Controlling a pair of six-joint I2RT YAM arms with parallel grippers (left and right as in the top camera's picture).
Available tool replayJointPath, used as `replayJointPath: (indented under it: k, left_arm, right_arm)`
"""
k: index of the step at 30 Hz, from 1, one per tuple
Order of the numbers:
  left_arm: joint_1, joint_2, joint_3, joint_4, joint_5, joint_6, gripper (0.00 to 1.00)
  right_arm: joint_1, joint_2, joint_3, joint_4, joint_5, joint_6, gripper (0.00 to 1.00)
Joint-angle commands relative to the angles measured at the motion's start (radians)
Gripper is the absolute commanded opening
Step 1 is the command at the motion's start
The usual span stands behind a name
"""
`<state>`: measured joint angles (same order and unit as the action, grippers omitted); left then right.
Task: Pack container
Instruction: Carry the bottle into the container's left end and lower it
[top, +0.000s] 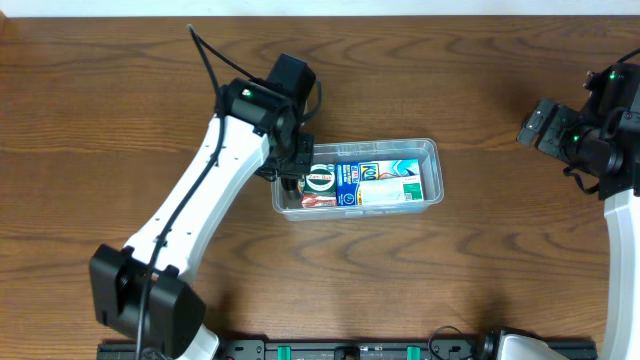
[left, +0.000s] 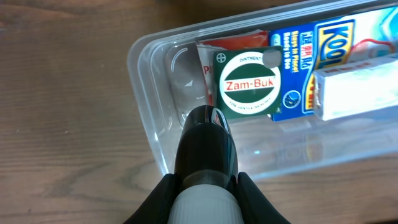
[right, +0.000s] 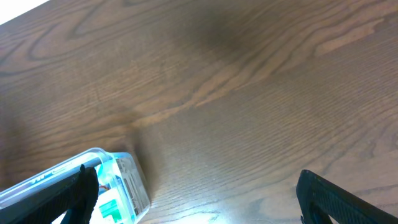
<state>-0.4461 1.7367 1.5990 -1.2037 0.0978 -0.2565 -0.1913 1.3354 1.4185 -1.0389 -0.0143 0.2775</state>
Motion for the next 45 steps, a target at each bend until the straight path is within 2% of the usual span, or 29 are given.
replayJointPath:
  k: [1,17,39,45]
  left_arm:
    - [0.002,0.024,0.006,0.016,-0.006,-0.011,0.25]
    - [0.002,0.125,0.006,0.066,-0.039,-0.012,0.24]
    - [0.002,0.051,0.066,0.055,-0.013,-0.011,0.24]
    - [0.003,0.053,0.066,0.06,-0.074,-0.02,0.24]
  right_arm:
    - [-0.008,0.005,0.008,-0.002,0.007,0.002,0.99]
    - [-0.008,0.005,0.008,-0.002,0.007,0.002,0.99]
    - [-0.008,0.005,0.008,-0.002,0.007,0.002,0.99]
    - [-0.008,0.005,0.008,-0.002,0.007,0.002,0.99]
